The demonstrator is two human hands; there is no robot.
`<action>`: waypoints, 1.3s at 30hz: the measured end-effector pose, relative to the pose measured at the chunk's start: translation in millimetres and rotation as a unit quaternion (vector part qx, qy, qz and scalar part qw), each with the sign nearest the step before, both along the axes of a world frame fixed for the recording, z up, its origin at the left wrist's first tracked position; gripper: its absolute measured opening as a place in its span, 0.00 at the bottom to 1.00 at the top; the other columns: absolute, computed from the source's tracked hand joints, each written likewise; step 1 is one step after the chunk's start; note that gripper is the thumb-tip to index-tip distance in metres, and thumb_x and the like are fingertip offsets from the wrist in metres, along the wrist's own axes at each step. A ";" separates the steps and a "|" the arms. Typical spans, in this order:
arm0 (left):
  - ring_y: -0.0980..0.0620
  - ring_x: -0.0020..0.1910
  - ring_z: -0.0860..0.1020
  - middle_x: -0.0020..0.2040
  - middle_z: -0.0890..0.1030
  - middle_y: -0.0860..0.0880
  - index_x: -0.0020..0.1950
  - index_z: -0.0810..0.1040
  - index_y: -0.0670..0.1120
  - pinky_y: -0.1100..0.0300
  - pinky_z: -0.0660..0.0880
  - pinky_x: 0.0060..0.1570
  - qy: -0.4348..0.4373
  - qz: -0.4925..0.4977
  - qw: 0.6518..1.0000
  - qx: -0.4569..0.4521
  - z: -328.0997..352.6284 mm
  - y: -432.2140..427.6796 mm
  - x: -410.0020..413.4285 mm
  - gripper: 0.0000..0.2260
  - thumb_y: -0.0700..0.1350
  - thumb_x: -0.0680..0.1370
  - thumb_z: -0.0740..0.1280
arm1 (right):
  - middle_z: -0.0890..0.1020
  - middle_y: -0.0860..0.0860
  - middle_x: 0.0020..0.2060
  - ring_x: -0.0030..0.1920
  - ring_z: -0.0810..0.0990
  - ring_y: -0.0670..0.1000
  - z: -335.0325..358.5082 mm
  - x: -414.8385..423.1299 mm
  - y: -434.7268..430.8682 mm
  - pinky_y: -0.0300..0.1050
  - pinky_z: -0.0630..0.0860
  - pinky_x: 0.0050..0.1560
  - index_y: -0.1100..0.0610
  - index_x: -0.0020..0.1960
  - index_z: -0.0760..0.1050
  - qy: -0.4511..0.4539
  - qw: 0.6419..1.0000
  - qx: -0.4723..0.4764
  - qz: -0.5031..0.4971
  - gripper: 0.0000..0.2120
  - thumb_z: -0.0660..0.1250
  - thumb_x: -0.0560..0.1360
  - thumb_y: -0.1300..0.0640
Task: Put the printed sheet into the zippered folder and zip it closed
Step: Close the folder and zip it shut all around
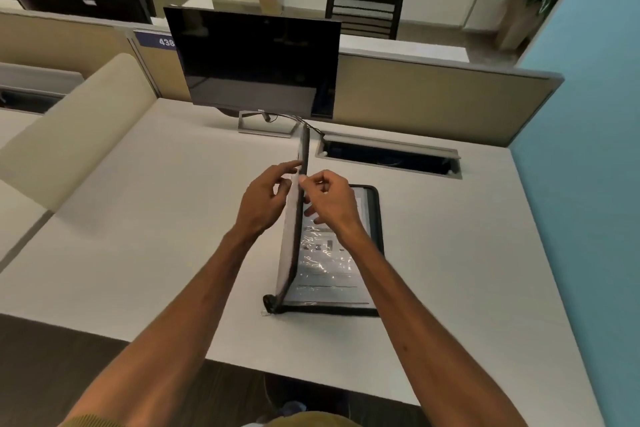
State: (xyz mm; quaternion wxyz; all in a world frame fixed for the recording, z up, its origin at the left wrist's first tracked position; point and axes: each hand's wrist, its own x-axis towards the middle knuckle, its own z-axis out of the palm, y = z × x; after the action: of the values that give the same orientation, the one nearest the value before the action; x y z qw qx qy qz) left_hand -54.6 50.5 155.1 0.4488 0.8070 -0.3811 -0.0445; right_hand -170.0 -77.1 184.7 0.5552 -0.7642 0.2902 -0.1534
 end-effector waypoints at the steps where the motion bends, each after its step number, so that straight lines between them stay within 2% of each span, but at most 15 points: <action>1: 0.56 0.64 0.81 0.72 0.79 0.59 0.78 0.71 0.64 0.50 0.81 0.64 -0.013 -0.014 1.000 0.016 -4.4 -6.8 -6.7 0.22 0.45 0.87 0.61 | 0.86 0.48 0.41 0.34 0.87 0.50 -4.2 -5.5 -8.6 0.56 0.87 0.39 0.51 0.52 0.77 0.009 1.000 -0.004 -0.014 0.15 0.70 0.80 0.40; 3: 0.52 0.74 0.74 0.79 0.73 0.56 0.82 0.65 0.63 0.52 0.75 0.70 -0.038 -0.044 0.997 0.052 -14.7 -19.3 -19.1 0.23 0.48 0.88 0.60 | 0.86 0.48 0.41 0.35 0.88 0.50 -11.3 -17.2 -24.5 0.54 0.88 0.40 0.49 0.51 0.77 0.027 0.999 -0.011 -0.036 0.13 0.73 0.78 0.40; 6: 0.50 0.83 0.62 0.86 0.61 0.55 0.87 0.53 0.62 0.52 0.68 0.74 -0.072 -0.102 0.987 0.104 -35.7 -35.3 -34.0 0.24 0.53 0.90 0.54 | 0.85 0.48 0.43 0.39 0.87 0.51 -19.6 -35.8 -42.8 0.49 0.87 0.38 0.51 0.53 0.77 0.045 0.997 -0.015 -0.056 0.12 0.76 0.77 0.47; 8: 0.51 0.86 0.54 0.87 0.54 0.56 0.87 0.49 0.59 0.49 0.60 0.82 -0.064 -0.128 0.980 0.136 -53.2 -42.8 -40.6 0.25 0.56 0.90 0.50 | 0.83 0.46 0.41 0.39 0.86 0.51 -28.4 -48.1 -54.4 0.46 0.86 0.35 0.51 0.53 0.77 0.067 0.994 -0.027 -0.079 0.09 0.76 0.78 0.51; 9: 0.53 0.86 0.51 0.88 0.51 0.56 0.88 0.48 0.56 0.48 0.57 0.84 -0.057 -0.135 0.977 0.153 -62.6 -45.3 -43.3 0.26 0.56 0.90 0.48 | 0.83 0.45 0.40 0.38 0.85 0.50 -34.2 -53.6 -60.7 0.47 0.86 0.35 0.51 0.52 0.78 0.083 0.991 -0.039 -0.094 0.08 0.76 0.77 0.51; 12: 0.55 0.86 0.44 0.88 0.45 0.54 0.88 0.45 0.51 0.48 0.50 0.86 -0.063 -0.149 0.966 0.203 -89.6 -47.2 -51.8 0.30 0.60 0.89 0.44 | 0.84 0.44 0.39 0.40 0.85 0.50 -53.4 -68.9 -78.8 0.52 0.86 0.43 0.48 0.49 0.79 0.137 0.979 -0.064 -0.134 0.06 0.75 0.75 0.49; 14: 0.54 0.86 0.42 0.88 0.41 0.54 0.88 0.41 0.51 0.48 0.47 0.86 -0.075 -0.147 0.957 0.237 -106.9 -45.3 -57.4 0.32 0.64 0.87 0.42 | 0.85 0.46 0.41 0.44 0.85 0.52 -65.7 -78.6 -88.7 0.48 0.82 0.46 0.48 0.49 0.80 0.176 0.970 -0.081 -0.150 0.05 0.74 0.76 0.49; 17: 0.51 0.86 0.40 0.87 0.38 0.54 0.87 0.38 0.53 0.47 0.46 0.84 -0.083 -0.141 0.941 0.297 -127.4 -42.4 -65.0 0.34 0.67 0.84 0.38 | 0.86 0.50 0.46 0.43 0.82 0.52 -87.1 -90.4 -99.5 0.43 0.75 0.42 0.51 0.52 0.81 0.221 0.958 -0.100 -0.153 0.05 0.73 0.78 0.52; 21: 0.49 0.86 0.39 0.87 0.38 0.52 0.87 0.37 0.52 0.45 0.46 0.85 -0.092 -0.141 0.922 0.349 -146.5 -38.5 -69.8 0.32 0.64 0.87 0.42 | 0.85 0.53 0.51 0.43 0.77 0.53 -112.2 -99.5 -105.4 0.43 0.72 0.45 0.53 0.56 0.81 0.262 0.947 -0.094 -0.159 0.07 0.70 0.79 0.55; 25: 0.49 0.86 0.39 0.87 0.38 0.51 0.87 0.37 0.52 0.46 0.44 0.83 -0.087 -0.150 0.910 0.376 -159.8 -32.2 -67.9 0.31 0.61 0.88 0.45 | 0.84 0.53 0.52 0.44 0.79 0.56 -136.1 -103.2 -98.0 0.46 0.75 0.46 0.55 0.56 0.78 0.301 0.935 -0.123 -0.144 0.08 0.68 0.77 0.57; 28: 0.49 0.85 0.37 0.86 0.36 0.51 0.87 0.37 0.52 0.48 0.41 0.82 -0.086 -0.158 0.904 0.388 -165.9 -29.9 -65.6 0.30 0.60 0.88 0.45 | 0.78 0.55 0.61 0.56 0.81 0.60 -154.5 -102.7 -85.9 0.55 0.81 0.55 0.56 0.63 0.75 0.322 0.927 -0.178 -0.081 0.16 0.69 0.76 0.60; 31: 0.49 0.85 0.37 0.86 0.37 0.51 0.87 0.37 0.52 0.47 0.43 0.84 -0.093 -0.157 0.902 0.391 -172.6 -29.5 -62.3 0.30 0.61 0.88 0.43 | 0.69 0.56 0.77 0.73 0.72 0.60 -167.5 -99.9 -75.6 0.55 0.75 0.70 0.56 0.76 0.69 0.297 0.918 -0.263 0.021 0.31 0.72 0.75 0.62; 33: 0.50 0.85 0.37 0.86 0.36 0.51 0.87 0.36 0.53 0.47 0.43 0.84 -0.097 -0.154 0.902 0.392 -176.4 -29.8 -59.2 0.32 0.63 0.85 0.39 | 0.61 0.55 0.83 0.81 0.63 0.58 -173.5 -93.8 -71.9 0.55 0.64 0.80 0.55 0.81 0.64 0.269 0.904 -0.320 0.089 0.34 0.71 0.77 0.59; 36: 0.51 0.84 0.35 0.85 0.34 0.52 0.87 0.36 0.53 0.49 0.40 0.83 -0.100 -0.156 0.901 0.391 -177.8 -33.3 -55.0 0.34 0.65 0.82 0.35 | 0.50 0.52 0.86 0.85 0.50 0.55 -184.4 -83.1 -64.5 0.59 0.51 0.83 0.50 0.85 0.53 0.270 0.895 -0.313 0.170 0.34 0.60 0.84 0.43; 39: 0.50 0.85 0.37 0.85 0.36 0.51 0.87 0.37 0.53 0.46 0.42 0.85 -0.096 -0.153 0.901 0.395 -177.1 -37.5 -51.5 0.31 0.62 0.87 0.43 | 0.40 0.51 0.85 0.85 0.40 0.53 -199.4 -80.7 -59.3 0.59 0.43 0.83 0.47 0.86 0.41 0.303 0.876 -0.319 0.197 0.36 0.50 0.85 0.35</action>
State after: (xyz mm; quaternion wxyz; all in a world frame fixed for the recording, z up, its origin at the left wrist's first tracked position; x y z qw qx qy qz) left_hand -106.2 13.1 -22.0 0.0421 0.8501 -0.4922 -0.1823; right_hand -250.6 -136.4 -14.7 0.1846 -0.9504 0.2227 0.1142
